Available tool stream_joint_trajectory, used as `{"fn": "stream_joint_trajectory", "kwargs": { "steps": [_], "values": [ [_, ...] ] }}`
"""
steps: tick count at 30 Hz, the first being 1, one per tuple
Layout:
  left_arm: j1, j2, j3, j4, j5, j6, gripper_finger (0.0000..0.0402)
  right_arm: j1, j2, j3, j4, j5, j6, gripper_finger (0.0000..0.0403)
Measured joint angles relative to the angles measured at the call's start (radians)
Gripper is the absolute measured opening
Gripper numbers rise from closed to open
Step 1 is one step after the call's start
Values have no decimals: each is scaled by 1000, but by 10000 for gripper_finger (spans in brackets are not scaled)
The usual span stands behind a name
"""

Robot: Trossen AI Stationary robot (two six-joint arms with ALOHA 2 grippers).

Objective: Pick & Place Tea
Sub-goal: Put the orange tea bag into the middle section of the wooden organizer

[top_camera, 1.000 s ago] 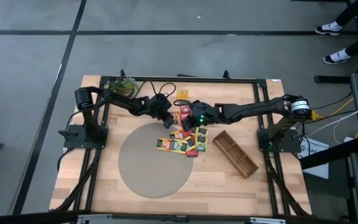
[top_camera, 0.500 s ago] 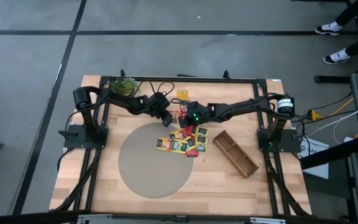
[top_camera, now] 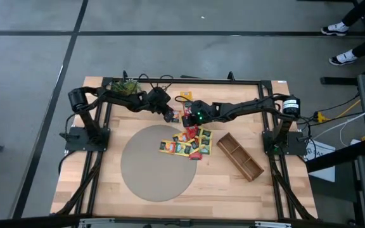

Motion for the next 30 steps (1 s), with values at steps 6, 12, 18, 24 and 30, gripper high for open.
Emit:
{"fn": "stream_joint_trajectory", "kwargs": {
  "steps": [6, 12, 18, 24, 30],
  "values": [
    [1, 108, 9, 31, 55, -37, 2, 0, 1, 0, 10, 0, 1, 94],
    [1, 132, 10, 36, 69, -83, 1, -15, 56, 0, 31, -2, 41, 94],
    [13, 136, 8, 47, 97, -108, 2, -35, 103, 0, 94, -35, 59, 94],
    [13, 137, 4, 65, 100, -171, 2, -60, 152, 0, 171, -136, 88, 111],
    [13, 139, 3, 75, 120, -183, 2, -66, 161, 0, 183, -130, 87, 140]
  ]
}}
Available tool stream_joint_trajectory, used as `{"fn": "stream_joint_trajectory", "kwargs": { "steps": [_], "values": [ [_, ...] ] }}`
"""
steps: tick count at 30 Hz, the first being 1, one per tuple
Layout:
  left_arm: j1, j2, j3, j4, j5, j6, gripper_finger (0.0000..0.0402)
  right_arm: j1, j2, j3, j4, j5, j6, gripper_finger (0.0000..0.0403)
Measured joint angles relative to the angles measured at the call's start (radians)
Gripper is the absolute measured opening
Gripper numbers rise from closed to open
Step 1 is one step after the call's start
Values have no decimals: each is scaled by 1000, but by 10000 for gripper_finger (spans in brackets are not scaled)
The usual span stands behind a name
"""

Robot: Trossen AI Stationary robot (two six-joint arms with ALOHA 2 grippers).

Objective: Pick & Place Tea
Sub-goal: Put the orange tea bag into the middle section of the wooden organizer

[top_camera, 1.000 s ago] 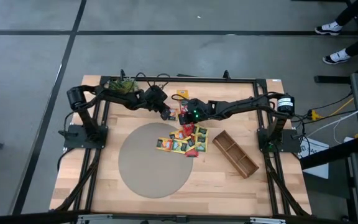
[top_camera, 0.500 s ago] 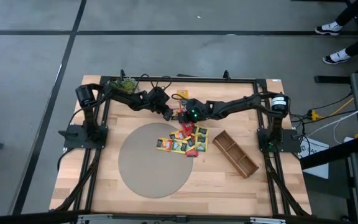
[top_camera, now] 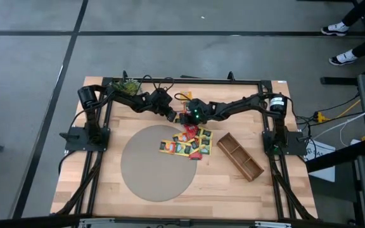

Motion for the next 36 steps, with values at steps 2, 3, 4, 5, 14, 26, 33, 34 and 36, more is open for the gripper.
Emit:
{"fn": "stream_joint_trajectory", "kwargs": {
  "steps": [2, 3, 4, 5, 14, 26, 33, 34, 36],
  "values": [
    [0, 0, 0, 0, 12, 0, 2, 1, 0, 0, 7, 19, -2, 141],
    [0, 0, 0, -1, 19, 0, 2, -1, 0, 0, 11, 23, -1, 140],
    [0, 1, 0, -1, 21, 0, 2, -2, 0, 0, 12, 23, 1, 137],
    [0, 1, 0, -1, 22, 0, 1, -3, 0, 0, 11, 23, 2, 131],
    [3, 2, -3, 16, 45, 8, 7, -12, 2, 0, 15, -33, -6, 9],
    [27, -182, -6, -82, 159, 242, 25, -12, -43, -1, -32, -71, -135, 4],
    [61, -390, -4, -208, 280, 263, 102, -12, -151, 12, -94, -134, -363, 3],
    [66, -416, -4, -228, 287, 264, 116, -12, -166, 16, -95, -139, -394, 2],
    [68, -460, -3, -243, 288, 280, 144, -7, -190, 30, -105, -149, -440, 2]
  ]
}}
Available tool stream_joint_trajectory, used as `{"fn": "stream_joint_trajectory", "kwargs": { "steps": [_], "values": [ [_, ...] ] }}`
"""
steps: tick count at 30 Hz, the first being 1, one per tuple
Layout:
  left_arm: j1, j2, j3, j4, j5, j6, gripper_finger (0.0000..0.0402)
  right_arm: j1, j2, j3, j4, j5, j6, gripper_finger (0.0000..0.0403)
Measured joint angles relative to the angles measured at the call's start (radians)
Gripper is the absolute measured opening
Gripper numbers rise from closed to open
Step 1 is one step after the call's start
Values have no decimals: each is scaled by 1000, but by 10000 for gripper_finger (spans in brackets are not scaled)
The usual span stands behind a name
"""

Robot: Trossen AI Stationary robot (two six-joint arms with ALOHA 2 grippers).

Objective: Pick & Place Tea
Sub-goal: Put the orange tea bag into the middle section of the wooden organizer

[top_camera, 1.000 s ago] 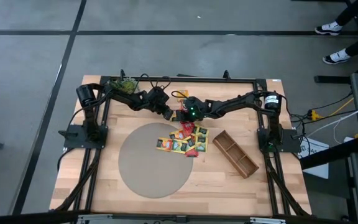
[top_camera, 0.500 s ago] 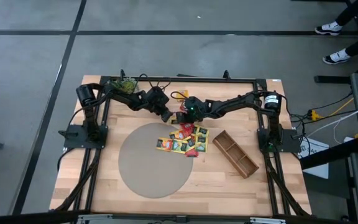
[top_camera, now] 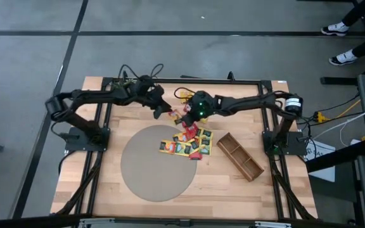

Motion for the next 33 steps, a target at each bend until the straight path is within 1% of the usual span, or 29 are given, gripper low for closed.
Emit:
{"fn": "stream_joint_trajectory", "kwargs": {
  "steps": [4, 6, 9, 13, 17, 19, 21, 26, 30, 33],
  "values": [
    [-6, -65, 0, -66, -3, 45, 194, 9, -15, 48, -74, -28, -93, 2],
    [-11, -77, 1, -79, 3, 33, 215, 17, -18, 81, -94, -32, -142, 2],
    [-20, -82, 1, -107, 41, 10, 241, 25, -19, 124, -105, -34, -182, 2],
    [-38, -82, 1, -157, 23, 72, 257, 26, -19, 172, -108, -66, -221, 1],
    [-37, -82, 1, -147, 26, 104, 252, 25, -19, 209, -170, -68, -249, 1],
    [-37, -86, 1, -140, 27, 104, 236, 25, -19, 214, -186, -68, -258, 1],
    [-37, -89, 2, -123, 30, 104, 208, 25, -19, 213, -213, -67, -259, 2],
    [-37, -89, 2, -103, 91, 88, 107, 26, -19, 213, -220, -54, -245, 4],
    [-38, -89, 2, -103, 100, 85, 21, 20, -19, 213, -217, -52, -232, 12],
    [-35, -89, 2, -104, 100, 64, 14, 10, -19, 213, -241, -65, -185, 23]
  ]
}}
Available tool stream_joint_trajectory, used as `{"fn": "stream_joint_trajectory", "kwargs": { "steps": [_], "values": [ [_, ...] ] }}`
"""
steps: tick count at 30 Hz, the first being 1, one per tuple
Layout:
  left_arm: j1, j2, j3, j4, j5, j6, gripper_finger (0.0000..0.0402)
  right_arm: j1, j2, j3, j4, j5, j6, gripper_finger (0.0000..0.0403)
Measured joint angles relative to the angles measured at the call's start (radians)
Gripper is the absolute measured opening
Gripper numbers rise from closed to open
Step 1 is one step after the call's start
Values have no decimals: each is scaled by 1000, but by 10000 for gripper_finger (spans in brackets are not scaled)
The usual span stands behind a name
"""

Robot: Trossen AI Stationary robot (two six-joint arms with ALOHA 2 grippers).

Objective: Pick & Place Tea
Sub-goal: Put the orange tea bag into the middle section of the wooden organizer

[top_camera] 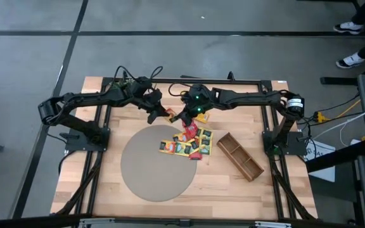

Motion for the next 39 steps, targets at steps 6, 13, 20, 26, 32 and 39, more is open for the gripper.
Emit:
{"fn": "stream_joint_trajectory", "kwargs": {
  "steps": [6, 13, 20, 26, 32, 39],
  "values": [
    [72, -73, 0, -8, 34, -39, 9, 7, -67, -23, -141, 58, 3, 51],
    [136, -207, -80, 290, 26, -229, 9, 42, -291, -290, 212, 196, 147, 85],
    [81, -176, -229, 1007, -286, -623, 9, 44, -341, -512, 873, 305, 309, 107],
    [15, -105, -192, 1159, -417, -736, 9, 43, -329, -451, 932, 387, 206, 106],
    [-50, -40, -111, 1161, -420, -694, 10, 25, -330, -353, 855, 403, 119, 107],
    [-58, -5, -62, 1150, -422, -666, 11, 15, -330, -306, 775, 374, 91, 107]
  ]
}}
